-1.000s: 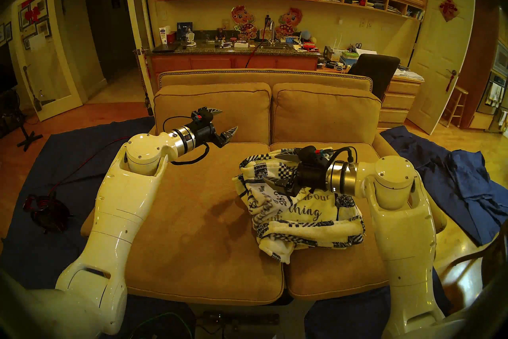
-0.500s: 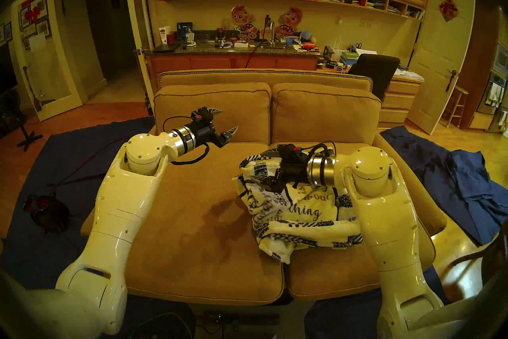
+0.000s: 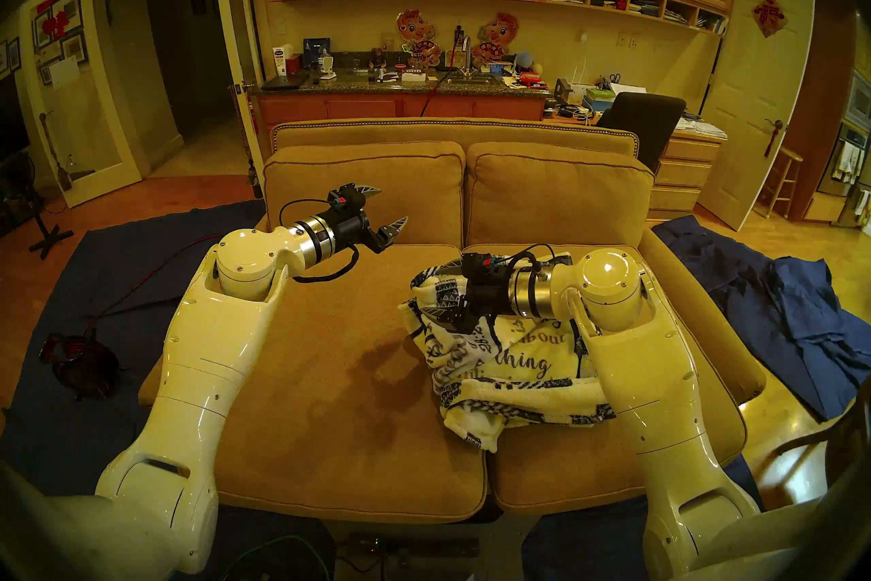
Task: Fold the blanket in half twice
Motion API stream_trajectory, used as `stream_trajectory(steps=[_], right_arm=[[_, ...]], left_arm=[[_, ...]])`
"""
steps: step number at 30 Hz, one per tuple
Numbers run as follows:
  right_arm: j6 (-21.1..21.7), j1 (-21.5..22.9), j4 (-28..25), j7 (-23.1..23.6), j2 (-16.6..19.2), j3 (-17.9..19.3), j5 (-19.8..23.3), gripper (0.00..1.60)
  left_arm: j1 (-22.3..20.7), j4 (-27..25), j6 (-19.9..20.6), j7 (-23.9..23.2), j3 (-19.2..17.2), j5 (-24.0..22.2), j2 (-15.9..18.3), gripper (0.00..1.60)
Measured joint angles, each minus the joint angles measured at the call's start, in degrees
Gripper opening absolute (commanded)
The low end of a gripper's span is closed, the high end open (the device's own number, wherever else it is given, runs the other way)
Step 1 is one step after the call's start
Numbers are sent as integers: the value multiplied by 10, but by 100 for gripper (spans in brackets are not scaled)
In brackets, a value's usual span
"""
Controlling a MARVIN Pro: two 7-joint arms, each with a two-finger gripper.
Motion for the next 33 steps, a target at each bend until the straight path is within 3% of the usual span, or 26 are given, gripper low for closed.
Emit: stream_trajectory(steps=[11, 23, 33], right_arm=[[-3, 29, 48, -5, -7, -22, -20, 128], [-4, 62, 81, -10, -17, -37, -34, 150], [11, 81, 92, -12, -19, -40, -49, 144]], left_arm=[[0, 0, 0, 0, 0, 1, 0, 160], [0, 0, 0, -1, -1, 1, -1, 160], [0, 0, 0, -1, -2, 2, -1, 160]])
